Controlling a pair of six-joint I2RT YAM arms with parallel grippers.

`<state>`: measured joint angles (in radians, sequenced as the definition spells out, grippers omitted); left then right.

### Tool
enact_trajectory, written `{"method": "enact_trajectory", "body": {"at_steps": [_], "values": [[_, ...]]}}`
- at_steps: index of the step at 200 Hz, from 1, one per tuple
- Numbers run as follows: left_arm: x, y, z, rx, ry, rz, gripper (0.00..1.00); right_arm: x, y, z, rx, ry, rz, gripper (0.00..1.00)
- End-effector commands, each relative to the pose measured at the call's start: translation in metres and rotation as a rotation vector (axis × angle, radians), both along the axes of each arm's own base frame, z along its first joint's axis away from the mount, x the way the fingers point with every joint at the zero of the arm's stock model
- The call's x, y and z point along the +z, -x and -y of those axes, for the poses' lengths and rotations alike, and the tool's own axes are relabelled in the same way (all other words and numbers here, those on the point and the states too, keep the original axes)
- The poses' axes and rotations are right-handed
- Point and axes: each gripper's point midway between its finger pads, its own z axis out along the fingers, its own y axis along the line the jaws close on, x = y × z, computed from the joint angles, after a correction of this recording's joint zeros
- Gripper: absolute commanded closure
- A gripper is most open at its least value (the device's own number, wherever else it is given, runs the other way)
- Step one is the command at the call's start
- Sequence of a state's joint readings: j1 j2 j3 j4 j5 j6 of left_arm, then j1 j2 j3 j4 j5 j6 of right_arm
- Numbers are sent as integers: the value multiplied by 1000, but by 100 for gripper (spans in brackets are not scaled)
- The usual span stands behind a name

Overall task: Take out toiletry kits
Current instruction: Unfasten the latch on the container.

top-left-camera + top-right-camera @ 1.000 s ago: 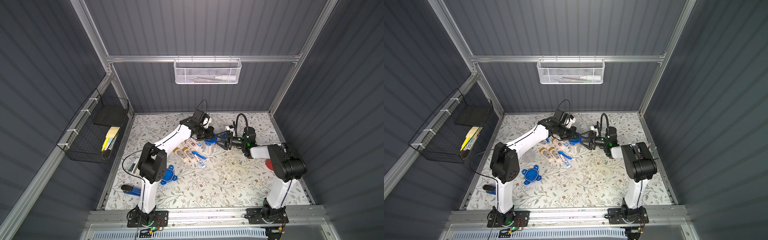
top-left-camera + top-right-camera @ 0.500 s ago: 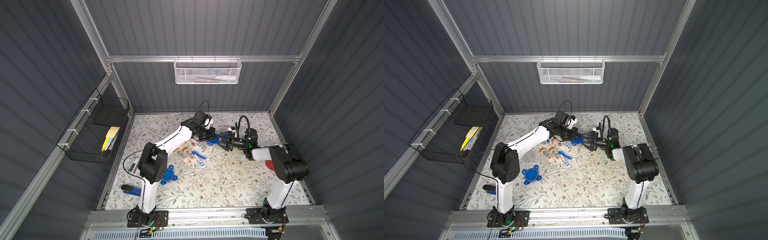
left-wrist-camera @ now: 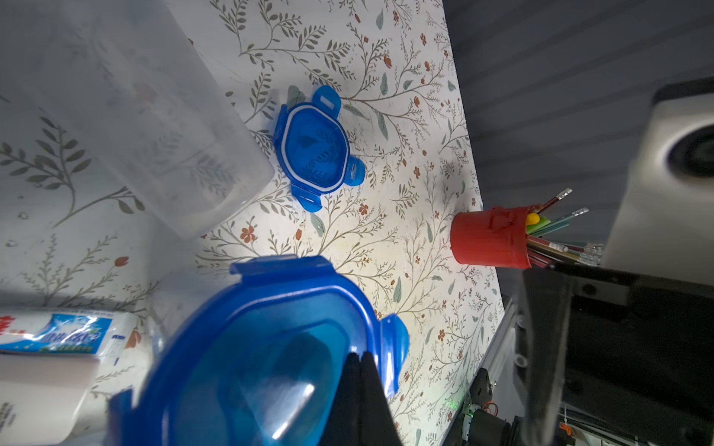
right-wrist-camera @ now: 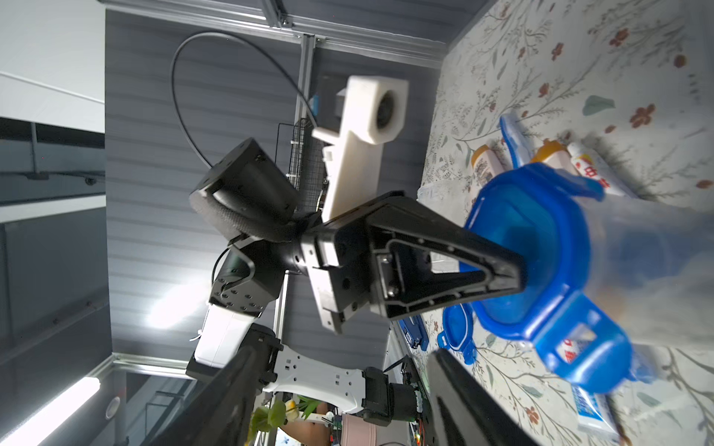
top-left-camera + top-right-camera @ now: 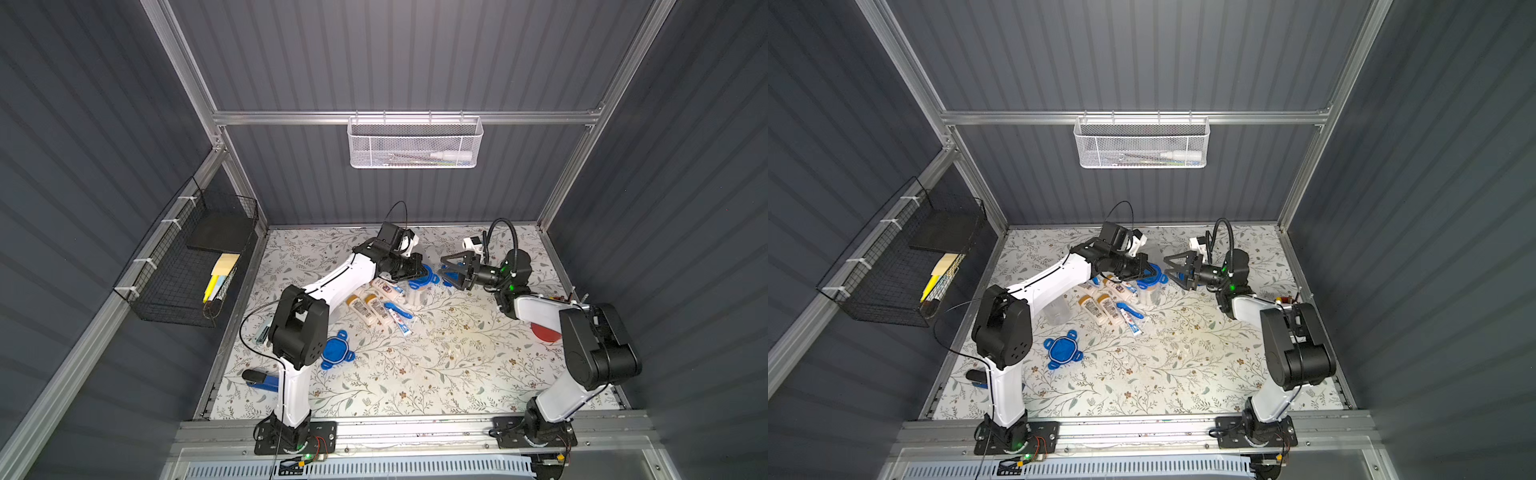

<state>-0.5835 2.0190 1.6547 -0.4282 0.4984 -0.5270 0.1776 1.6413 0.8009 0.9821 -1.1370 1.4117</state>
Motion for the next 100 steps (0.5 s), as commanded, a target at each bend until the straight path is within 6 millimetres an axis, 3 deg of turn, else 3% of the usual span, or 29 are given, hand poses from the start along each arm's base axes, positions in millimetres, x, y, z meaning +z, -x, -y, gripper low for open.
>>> {"method": "enact_trajectory", "body": {"at_steps": [1, 21, 40, 65, 85, 100], "values": [[-159, 62, -91, 102, -508, -428, 100, 1, 4, 1, -8, 71, 55, 28], [-128, 44, -76, 108, -451, -373, 100, -17, 12, 8, -58, 286, 57, 33], [-80, 21, -55, 109, -385, -276, 100, -29, 24, 15, -88, 572, 86, 64], [-2, -7, -32, 127, -273, -121, 100, -32, 41, 10, -93, 712, 164, 99], [56, -26, -22, 158, -170, 6, 100, -38, 57, 5, -84, 849, 235, 100], [81, -34, -23, 173, -148, 68, 100, -52, 72, 5, -49, 954, 213, 100]]}}
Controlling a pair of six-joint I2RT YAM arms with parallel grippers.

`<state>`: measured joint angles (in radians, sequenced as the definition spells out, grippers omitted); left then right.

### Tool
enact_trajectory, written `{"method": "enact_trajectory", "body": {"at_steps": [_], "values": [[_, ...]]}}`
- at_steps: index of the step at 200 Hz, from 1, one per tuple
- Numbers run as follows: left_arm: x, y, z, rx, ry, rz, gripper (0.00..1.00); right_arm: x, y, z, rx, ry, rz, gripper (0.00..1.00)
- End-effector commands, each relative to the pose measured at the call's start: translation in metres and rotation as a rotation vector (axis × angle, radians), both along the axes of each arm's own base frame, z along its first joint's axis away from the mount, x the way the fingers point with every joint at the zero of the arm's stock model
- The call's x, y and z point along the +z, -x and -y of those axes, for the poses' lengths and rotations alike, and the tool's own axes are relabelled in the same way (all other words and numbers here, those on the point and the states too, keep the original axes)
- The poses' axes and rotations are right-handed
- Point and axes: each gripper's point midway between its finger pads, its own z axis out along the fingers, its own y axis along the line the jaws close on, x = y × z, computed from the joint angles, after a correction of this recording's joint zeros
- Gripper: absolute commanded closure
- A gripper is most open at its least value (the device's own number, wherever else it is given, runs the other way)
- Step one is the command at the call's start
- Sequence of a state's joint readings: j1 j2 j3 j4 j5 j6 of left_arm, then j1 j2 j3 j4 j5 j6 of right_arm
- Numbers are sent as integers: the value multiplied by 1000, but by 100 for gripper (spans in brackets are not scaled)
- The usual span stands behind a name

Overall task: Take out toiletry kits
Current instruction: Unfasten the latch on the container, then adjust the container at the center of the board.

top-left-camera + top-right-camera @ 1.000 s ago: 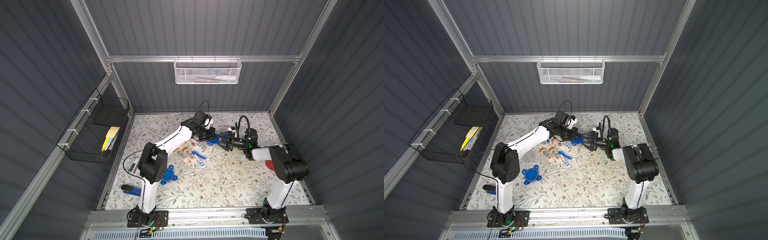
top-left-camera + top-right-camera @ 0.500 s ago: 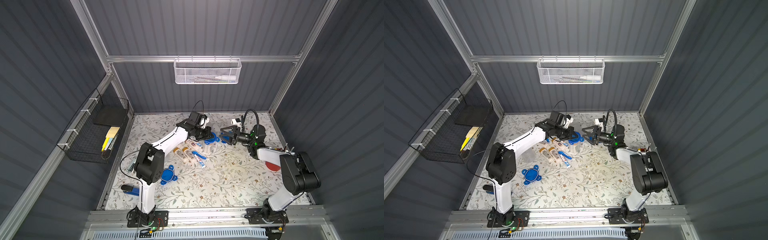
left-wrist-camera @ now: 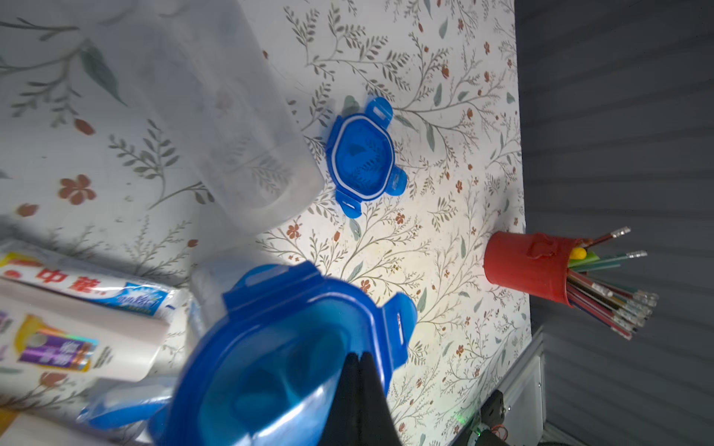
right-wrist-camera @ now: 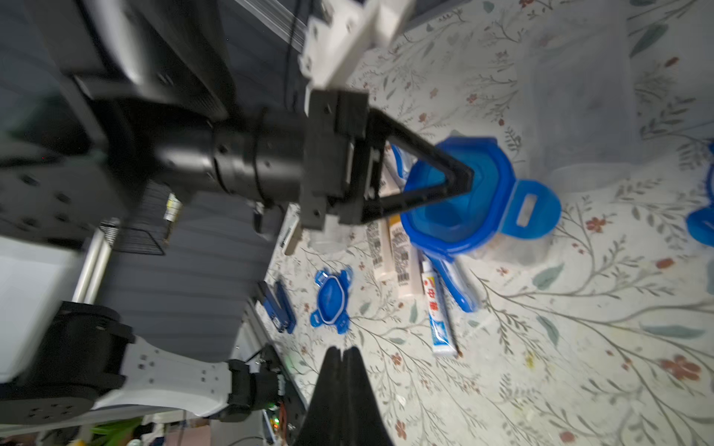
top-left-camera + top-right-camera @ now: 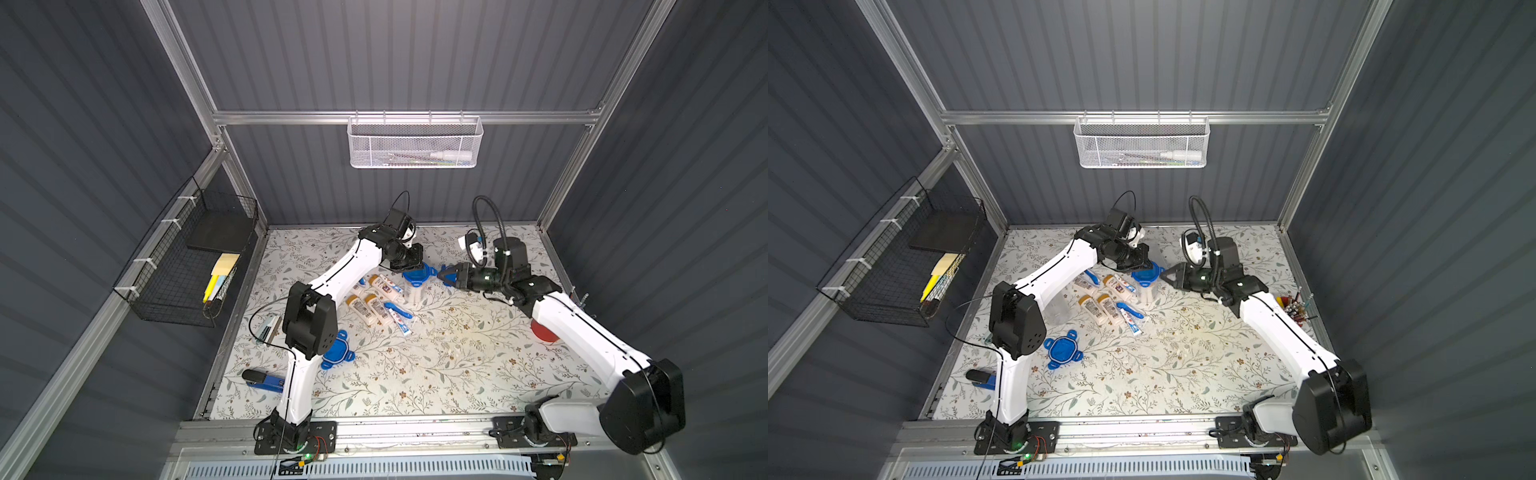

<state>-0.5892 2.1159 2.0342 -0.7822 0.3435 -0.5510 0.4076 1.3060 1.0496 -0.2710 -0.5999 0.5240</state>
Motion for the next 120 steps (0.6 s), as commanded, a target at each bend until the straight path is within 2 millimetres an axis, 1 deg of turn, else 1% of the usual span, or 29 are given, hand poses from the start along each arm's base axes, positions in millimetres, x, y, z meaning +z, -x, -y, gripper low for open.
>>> {"method": "enact_trajectory", "body": {"at_steps": [1, 7, 11, 27, 44, 62, 76, 94, 108, 120], "values": [[43, -10, -15, 63, -16, 83, 100, -50, 23, 22, -8, 323, -47, 100], [47, -13, -18, 67, -20, 95, 100, -56, 26, 23, -8, 356, -57, 100], [49, -15, -20, 69, -20, 99, 100, -59, 24, 26, -27, 388, -50, 100], [45, -26, -33, 93, -29, 93, 100, -73, 19, 31, -50, 458, -54, 100], [29, -35, -48, 126, -61, 70, 100, -82, 5, 35, -87, 514, -71, 100], [11, -41, -65, 165, -108, 53, 100, -86, -13, 32, -107, 560, -95, 100], [2, -43, -77, 191, -151, 52, 100, -90, -28, 29, -109, 603, -105, 100], [-8, -45, -81, 197, -178, 47, 100, -93, -45, 19, -99, 603, -105, 100], [-18, -46, -79, 188, -182, 29, 100, -94, -58, 10, -90, 583, -94, 100], [-26, -47, -77, 184, -182, 19, 100, -97, -67, 10, -93, 591, -105, 100]]}}
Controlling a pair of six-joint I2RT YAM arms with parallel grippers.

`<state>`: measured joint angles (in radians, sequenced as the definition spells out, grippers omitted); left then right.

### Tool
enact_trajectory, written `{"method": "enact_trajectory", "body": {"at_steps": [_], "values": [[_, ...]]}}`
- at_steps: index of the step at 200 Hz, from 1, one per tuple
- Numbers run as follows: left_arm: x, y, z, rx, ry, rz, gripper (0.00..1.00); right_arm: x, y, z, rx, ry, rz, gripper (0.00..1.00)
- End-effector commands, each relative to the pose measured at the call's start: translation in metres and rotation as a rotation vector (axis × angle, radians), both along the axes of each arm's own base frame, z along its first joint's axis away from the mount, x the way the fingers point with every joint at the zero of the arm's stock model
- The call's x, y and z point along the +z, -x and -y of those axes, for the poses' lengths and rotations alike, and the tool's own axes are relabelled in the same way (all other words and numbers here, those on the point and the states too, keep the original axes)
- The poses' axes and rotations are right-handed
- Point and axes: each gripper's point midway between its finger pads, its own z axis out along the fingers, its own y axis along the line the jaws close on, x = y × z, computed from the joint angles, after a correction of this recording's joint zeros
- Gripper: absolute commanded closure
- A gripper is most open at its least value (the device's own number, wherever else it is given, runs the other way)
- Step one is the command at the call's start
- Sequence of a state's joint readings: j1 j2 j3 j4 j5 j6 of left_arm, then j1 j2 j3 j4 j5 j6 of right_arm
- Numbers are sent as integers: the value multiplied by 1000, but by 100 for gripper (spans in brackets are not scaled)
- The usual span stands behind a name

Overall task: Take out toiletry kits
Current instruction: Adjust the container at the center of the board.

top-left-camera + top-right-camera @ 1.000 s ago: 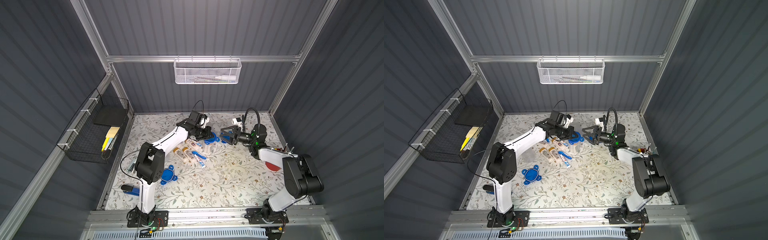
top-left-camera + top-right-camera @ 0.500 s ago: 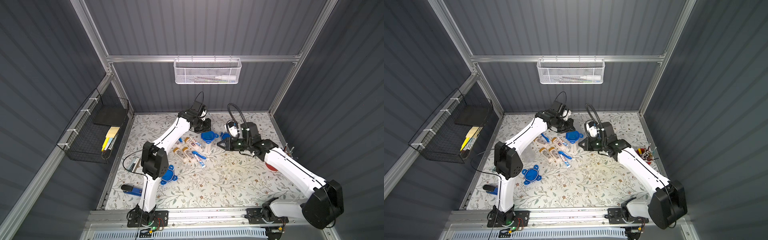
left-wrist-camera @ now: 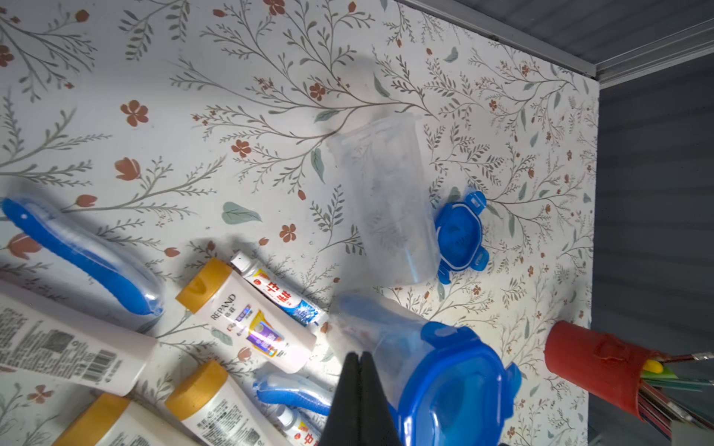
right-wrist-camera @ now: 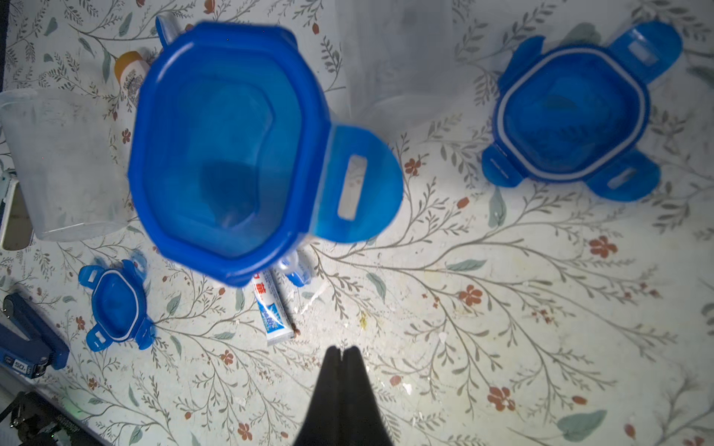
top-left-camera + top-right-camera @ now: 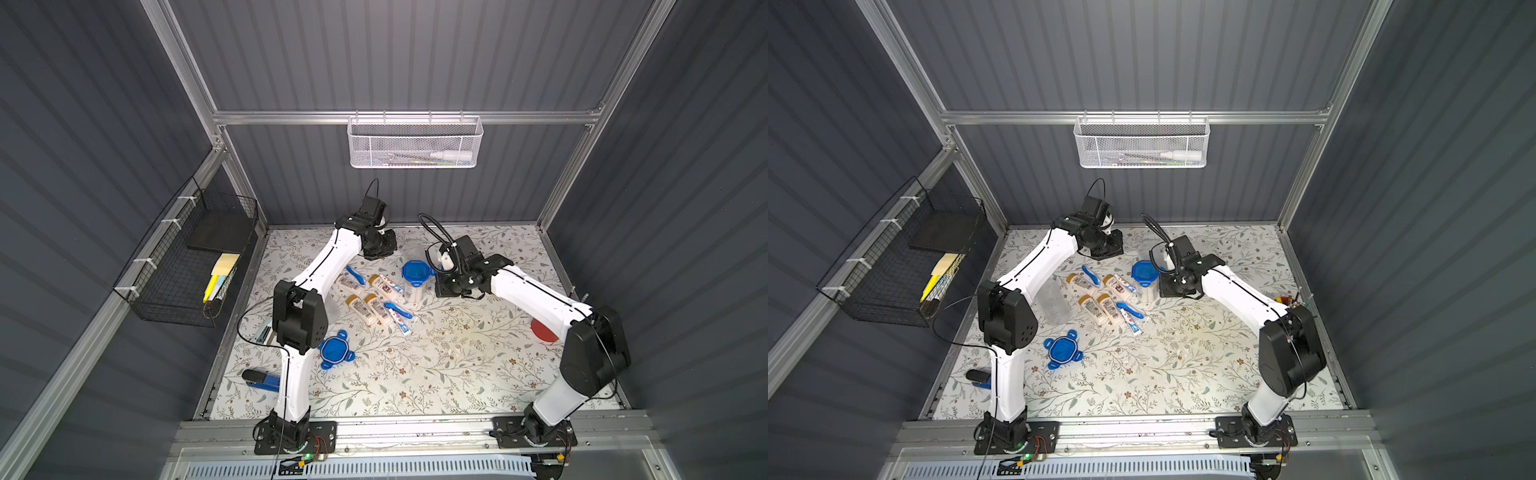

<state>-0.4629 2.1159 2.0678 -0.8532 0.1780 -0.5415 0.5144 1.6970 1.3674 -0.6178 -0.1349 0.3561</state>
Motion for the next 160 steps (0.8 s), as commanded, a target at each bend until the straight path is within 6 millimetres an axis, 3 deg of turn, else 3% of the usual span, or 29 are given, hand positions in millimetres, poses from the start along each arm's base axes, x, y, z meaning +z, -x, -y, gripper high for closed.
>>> {"method": "enact_trajectory", "body": {"at_steps": [1, 32, 68, 127, 160], "values": [[-23, 3, 4, -27, -40, -30, 100, 1, -16, 1, 6, 32, 7, 100], [-36, 6, 15, -57, -7, -50, 100, -5, -37, 2, -8, 49, 3, 100], [-39, 16, 18, -74, -2, -58, 100, -10, -64, -1, -1, 43, 1, 100], [-29, 40, 15, -88, -19, -54, 100, -1, -103, -24, 52, -7, 38, 100], [-3, 41, 10, -74, -29, -2, 100, 7, -115, -10, 14, -7, 62, 100]]}}
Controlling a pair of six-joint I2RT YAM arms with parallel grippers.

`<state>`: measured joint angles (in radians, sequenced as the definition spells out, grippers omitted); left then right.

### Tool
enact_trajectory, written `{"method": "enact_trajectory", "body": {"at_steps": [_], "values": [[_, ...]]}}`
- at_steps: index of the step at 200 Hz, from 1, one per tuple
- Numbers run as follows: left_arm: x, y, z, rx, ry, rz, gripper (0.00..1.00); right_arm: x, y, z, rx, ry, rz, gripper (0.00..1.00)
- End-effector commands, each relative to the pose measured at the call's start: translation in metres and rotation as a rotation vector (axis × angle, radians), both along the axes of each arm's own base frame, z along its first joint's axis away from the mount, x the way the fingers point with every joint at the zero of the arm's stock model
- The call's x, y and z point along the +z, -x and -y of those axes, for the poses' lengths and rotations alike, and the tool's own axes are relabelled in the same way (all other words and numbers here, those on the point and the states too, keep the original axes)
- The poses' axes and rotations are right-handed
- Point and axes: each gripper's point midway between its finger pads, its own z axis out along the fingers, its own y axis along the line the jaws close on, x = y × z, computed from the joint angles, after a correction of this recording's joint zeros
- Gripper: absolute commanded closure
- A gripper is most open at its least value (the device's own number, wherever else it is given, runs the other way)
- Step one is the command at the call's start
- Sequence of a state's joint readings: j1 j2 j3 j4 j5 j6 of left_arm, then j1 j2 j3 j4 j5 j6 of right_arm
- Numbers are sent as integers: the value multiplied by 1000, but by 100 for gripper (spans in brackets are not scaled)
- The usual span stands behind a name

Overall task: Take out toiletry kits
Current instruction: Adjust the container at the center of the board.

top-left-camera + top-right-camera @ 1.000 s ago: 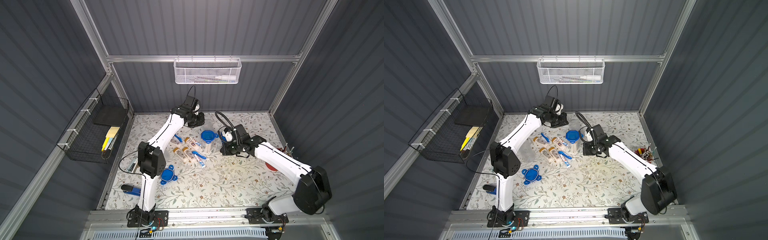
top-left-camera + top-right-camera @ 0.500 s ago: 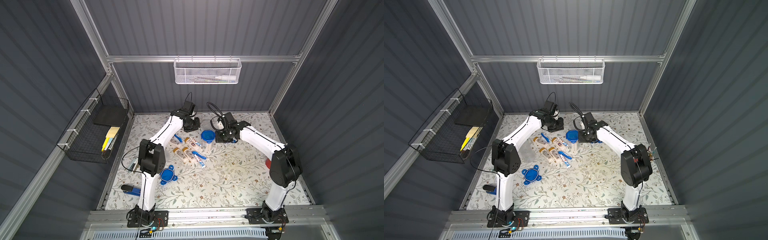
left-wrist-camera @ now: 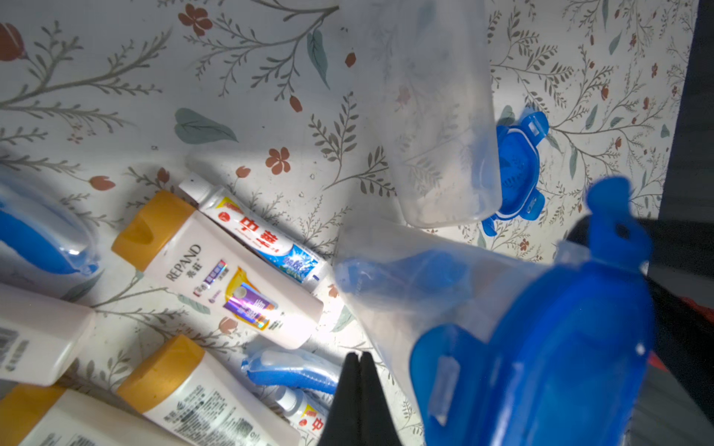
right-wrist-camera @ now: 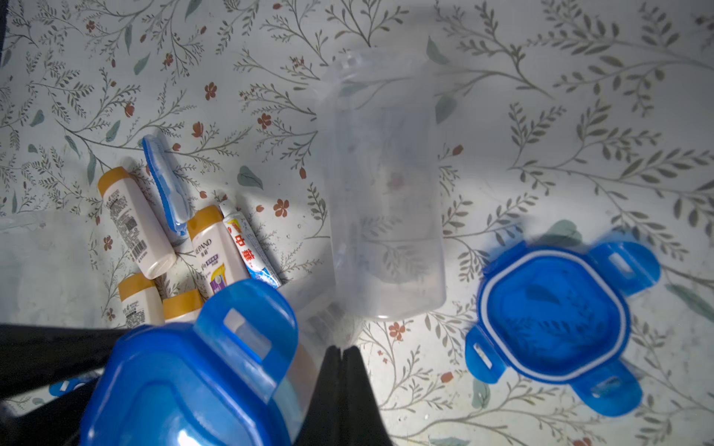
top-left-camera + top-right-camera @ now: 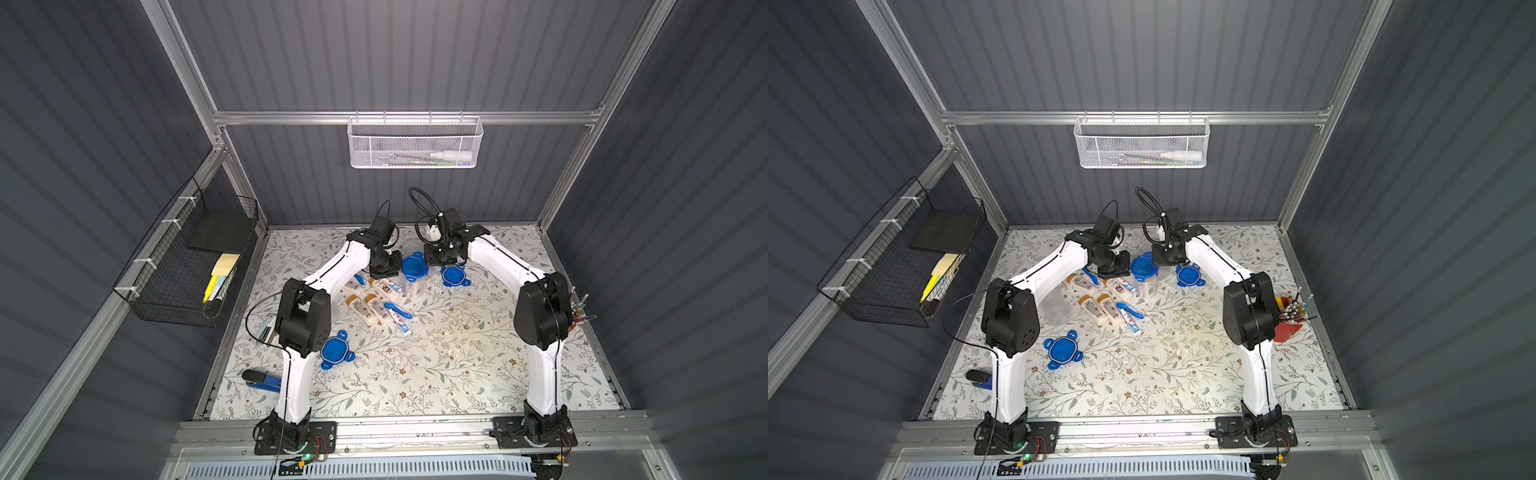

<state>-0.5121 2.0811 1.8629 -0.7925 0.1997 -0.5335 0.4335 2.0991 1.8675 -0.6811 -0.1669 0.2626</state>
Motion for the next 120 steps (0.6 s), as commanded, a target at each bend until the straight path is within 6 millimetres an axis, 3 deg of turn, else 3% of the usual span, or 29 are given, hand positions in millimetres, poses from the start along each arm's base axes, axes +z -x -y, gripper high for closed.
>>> {"method": "enact_trajectory", "body": {"at_steps": [1, 28, 48, 67, 94, 120], "values": [[49, 1, -2, -8, 13, 102, 100, 12, -2, 11, -3, -5, 10, 100], [93, -1, 9, -31, 13, 211, 100, 28, 12, 34, -53, -84, 25, 100], [107, 4, 35, -92, 37, 254, 100, 39, 37, 33, -56, -229, 32, 85], [94, 7, 54, -136, 48, 227, 100, 46, 53, 28, -58, -370, 32, 74], [66, 5, 58, -141, 31, 178, 100, 55, 64, 16, -29, -604, -4, 60], [47, 4, 61, -149, 30, 145, 100, 46, 66, 0, 6, -752, -109, 44]]}}
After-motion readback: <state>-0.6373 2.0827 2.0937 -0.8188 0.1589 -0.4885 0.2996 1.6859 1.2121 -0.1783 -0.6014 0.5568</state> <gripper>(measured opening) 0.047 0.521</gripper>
